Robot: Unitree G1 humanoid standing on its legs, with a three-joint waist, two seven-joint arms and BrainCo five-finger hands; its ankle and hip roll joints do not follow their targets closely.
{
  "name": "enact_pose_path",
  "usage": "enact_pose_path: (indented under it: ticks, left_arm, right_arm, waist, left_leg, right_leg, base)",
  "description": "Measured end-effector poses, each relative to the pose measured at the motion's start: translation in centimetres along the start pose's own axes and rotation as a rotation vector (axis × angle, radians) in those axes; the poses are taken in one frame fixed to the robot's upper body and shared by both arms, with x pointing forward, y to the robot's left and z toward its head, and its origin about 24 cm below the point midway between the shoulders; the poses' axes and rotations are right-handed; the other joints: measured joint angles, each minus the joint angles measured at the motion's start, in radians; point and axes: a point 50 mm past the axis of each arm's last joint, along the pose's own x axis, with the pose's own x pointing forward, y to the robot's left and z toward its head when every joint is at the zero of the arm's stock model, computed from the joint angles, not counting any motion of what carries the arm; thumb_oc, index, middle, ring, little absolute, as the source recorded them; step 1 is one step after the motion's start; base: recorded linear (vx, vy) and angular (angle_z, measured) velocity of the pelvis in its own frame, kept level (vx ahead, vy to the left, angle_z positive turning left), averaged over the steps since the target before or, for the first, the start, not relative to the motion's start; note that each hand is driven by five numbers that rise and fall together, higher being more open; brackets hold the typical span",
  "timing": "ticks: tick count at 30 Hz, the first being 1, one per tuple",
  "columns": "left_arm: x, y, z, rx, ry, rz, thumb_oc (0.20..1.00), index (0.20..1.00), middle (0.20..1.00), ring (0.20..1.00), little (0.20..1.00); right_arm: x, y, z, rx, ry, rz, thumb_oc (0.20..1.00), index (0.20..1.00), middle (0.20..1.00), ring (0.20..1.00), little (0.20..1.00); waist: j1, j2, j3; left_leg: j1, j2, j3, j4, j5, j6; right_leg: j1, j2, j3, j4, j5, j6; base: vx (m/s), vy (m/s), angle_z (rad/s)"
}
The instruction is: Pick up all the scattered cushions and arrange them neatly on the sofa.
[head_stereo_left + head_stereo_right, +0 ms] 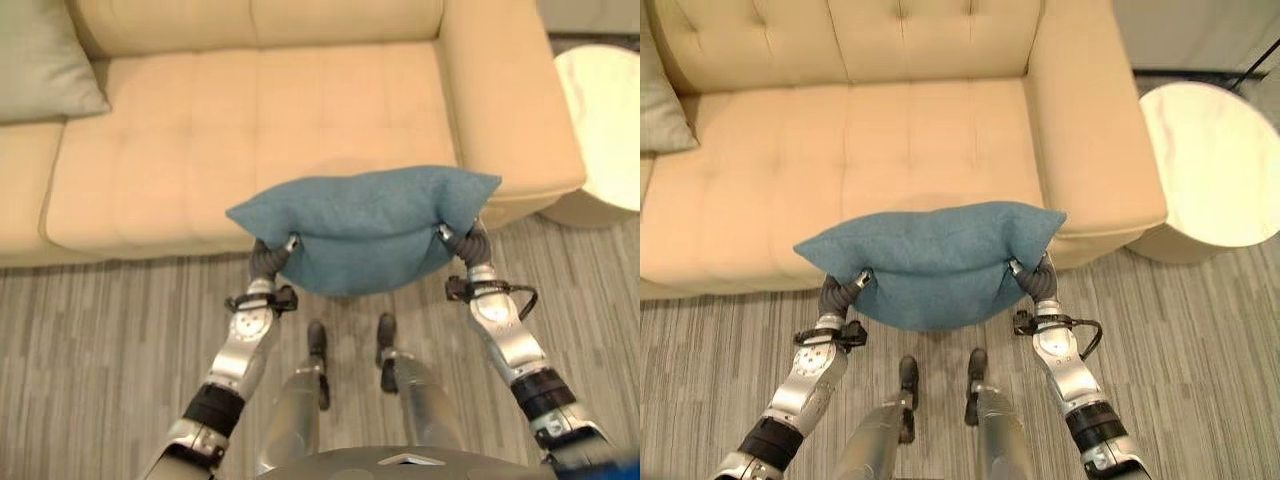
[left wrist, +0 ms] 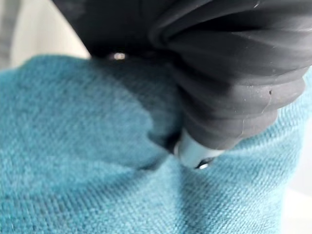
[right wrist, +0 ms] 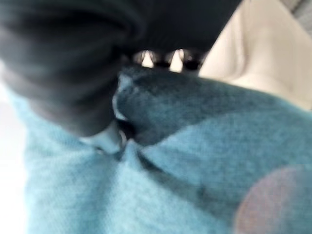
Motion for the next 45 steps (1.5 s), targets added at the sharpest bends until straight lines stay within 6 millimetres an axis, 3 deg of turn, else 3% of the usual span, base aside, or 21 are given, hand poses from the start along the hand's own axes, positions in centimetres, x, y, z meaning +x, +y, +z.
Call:
enact_pose_path:
  ticks: [2,6,11,14,19,20,23,26,28,30,33,36,38,40,41,45]
  left_arm:
    - [-0.6,0.3,-0.7,0.01,0.024,-0.001,0.2,0.2,0.2,0.2,0.2]
    - [-0.4,0.0,-0.5,0.03,0.017,-0.019,0.2,0.2,0.2,0.2,0.2]
    - [-0.7,-0.1,-0.7,0.022,0.029,-0.019,0.2,0.2,0.2,0.2,0.2]
    - [-0.9,-0.8,-1.2,0.031,0.057,-0.055,0.2,0.2,0.2,0.2,0.2]
    - [-1.2,-0.6,-1.5,0.045,0.071,-0.063,0.2,0.2,0.2,0.2,0.2]
    - [-1.3,-0.4,-1.6,0.059,0.074,-0.063,0.2,0.2,0.2,0.2,0.2]
    - [-1.3,0.2,-1.2,0.061,0.061,-0.044,0.2,0.2,0.2,0.2,0.2]
    - [-1.2,0.8,-1.0,0.08,0.051,-0.023,0.2,0.2,0.2,0.2,0.2]
    - [-1.3,1.4,-1.0,0.088,0.052,-0.007,0.2,0.2,0.2,0.2,0.2]
    - [-1.2,1.9,-0.7,0.108,0.044,-0.003,0.2,0.2,0.2,0.2,0.2]
    - [-1.3,2.2,-0.7,0.106,0.044,0.011,0.2,0.2,0.2,0.2,0.2]
    - [-1.2,2.1,-0.7,0.103,0.045,0.009,0.2,0.2,0.2,0.2,0.2]
    - [-1.2,2.0,-0.7,0.101,0.044,0.006,0.2,0.2,0.2,0.2,0.2]
    - [-1.4,1.6,-1.0,0.094,0.053,-0.003,0.2,0.2,0.2,0.2,0.2]
    - [-1.4,1.4,-1.1,0.089,0.056,-0.01,0.2,0.2,0.2,0.2,0.2]
    - [-1.5,0.3,-1.3,0.06,0.06,-0.03,0.2,0.2,0.2,0.2,0.2]
  right_arm:
    - [-0.8,0.0,-0.5,0.0,0.019,0.014,0.2,0.2,0.2,0.2,0.2]
    - [-1.0,-0.3,-0.9,-0.026,0.034,0.01,0.2,0.2,0.2,0.2,0.2]
    - [-1.0,-0.4,-0.9,-0.044,0.034,0.017,0.2,0.2,0.2,0.2,0.2]
    - [-1.5,-1.3,-1.4,-0.065,0.06,0.005,0.2,0.2,0.2,0.2,0.2]
    - [-1.5,-1.3,-1.3,-0.072,0.07,0.02,0.2,0.2,0.2,0.2,0.2]
    - [-1.4,-1.2,-1.2,-0.073,0.071,0.024,0.2,0.2,0.2,0.2,0.2]
    - [-1.0,-0.5,-0.3,-0.078,0.03,0.041,0.2,0.2,0.2,0.2,0.2]
    - [-0.9,0.5,0.0,-0.063,0.02,0.059,0.2,0.2,0.2,0.2,0.2]
    - [-1.0,0.6,-0.1,-0.078,0.022,0.078,0.2,0.2,0.2,0.2,0.2]
    - [-0.9,1.0,0.1,-0.073,0.011,0.093,0.2,0.2,0.2,0.2,0.2]
    - [-0.8,1.4,0.5,-0.072,-0.003,0.117,0.2,0.2,0.2,0.2,0.2]
    - [-0.9,1.4,0.4,-0.076,0.004,0.118,0.2,0.2,0.2,0.2,0.2]
    - [-0.8,1.2,0.4,-0.077,0.005,0.109,0.2,0.2,0.2,0.2,0.2]
    - [-0.9,1.0,0.0,-0.082,0.02,0.101,0.2,0.2,0.2,0.2,0.2]
    - [-0.9,0.6,-0.3,-0.092,0.032,0.092,0.2,0.2,0.2,0.2,0.2]
    - [-1.0,-0.7,-0.7,-0.126,0.047,0.078,0.2,0.2,0.2,0.2,0.2]
  waist:
    - [-0.001,0.016,-0.068]
    - [-0.001,0.02,-0.078]
    - [0.0,0.024,-0.092]
    - [-0.007,0.028,-0.097]
    - [0.003,0.029,-0.108]
    - [0.0,0.028,-0.12]
    - [0.028,0.016,-0.13]
    - [0.03,0.015,-0.125]
    - [0.029,0.006,-0.131]
    - [0.04,-0.01,-0.142]
    - [0.044,-0.005,-0.137]
    - [0.032,-0.004,-0.133]
    - [0.016,-0.027,-0.123]
    - [-0.002,-0.031,-0.119]
    - [-0.002,-0.024,-0.118]
    - [-0.008,-0.005,-0.109]
  left_leg:
    - [0.05,0.006,-0.009,-0.035,-0.001,-0.003]
    - [0.119,0.012,-0.031,-0.033,0.0,-0.01]
    - [0.119,0.013,-0.047,0.007,-0.006,-0.019]
    - [0.113,0.018,-0.004,0.001,-0.015,-0.042]
    - [0.095,-0.001,0.02,-0.006,-0.015,-0.013]
    - [0.122,-0.013,0.038,-0.041,-0.001,0.018]
    - [0.136,-0.037,0.106,-0.053,-0.003,0.06]
    - [0.141,-0.052,0.14,-0.037,-0.038,0.102]
    - [0.17,-0.06,0.14,-0.058,-0.04,0.096]
    - [0.169,-0.071,0.144,-0.07,-0.029,0.092]
    - [0.169,-0.074,0.124,-0.105,0.001,0.11]
    - [0.167,-0.079,0.1,-0.124,0.008,0.105]
    - [0.179,-0.105,0.066,-0.124,0.0,0.095]
    - [0.188,-0.108,0.01,-0.124,-0.01,0.063]
    - [0.194,-0.091,-0.007,-0.125,-0.015,0.048]
    - [0.207,-0.023,-0.08,-0.084,-0.041,-0.003]
  right_leg:
    - [0.064,0.013,-0.008,-0.049,0.0,0.001]
    - [0.175,0.027,-0.029,-0.11,0.012,0.002]
    - [0.211,0.028,-0.051,-0.122,0.01,0.001]
    - [0.234,0.023,-0.093,-0.127,0.008,-0.002]
    - [0.172,-0.002,-0.063,-0.075,0.002,0.009]
    - [0.172,-0.012,-0.047,-0.075,0.008,0.019]
    - [0.118,-0.032,0.016,-0.033,0.034,0.045]
    - [0.034,-0.066,0.031,0.13,0.038,0.061]
    - [0.028,-0.084,0.042,0.158,0.018,0.096]
    - [0.023,-0.102,0.048,0.15,0.012,0.105]
    - [0.005,-0.077,0.095,0.132,-0.005,0.113]
    - [-0.015,-0.038,0.127,0.016,0.007,0.133]
    - [-0.01,-0.05,0.123,-0.115,0.086,0.141]
    - [0.029,-0.042,0.142,-0.142,0.173,0.114]
    - [0.053,-0.024,0.134,-0.165,0.18,0.086]
    - [0.143,0.033,0.056,-0.21,0.147,0.041]
  base:
    - [0.12,-0.079,0.12]
    - [0.06,-0.037,0.17]
    - [0.03,0.019,0.14]
    - [0.02,0.079,0.36]
    - [0.13,0.183,-0.14]
    - [0.11,0.381,-0.45]
    - [0.05,0.28,-0.67]
    - [0.09,0.132,-0.4]
    - [0.07,0.037,-0.01]
    - [0.1,0.033,0.05]
    - [0.13,0.003,0.08]
    - [0.13,-0.051,0.31]
    - [0.19,-0.122,0.66]
    - [0.21,-0.139,0.7]
    - [0.23,-0.166,0.5]
    - [0.23,-0.162,0.55]
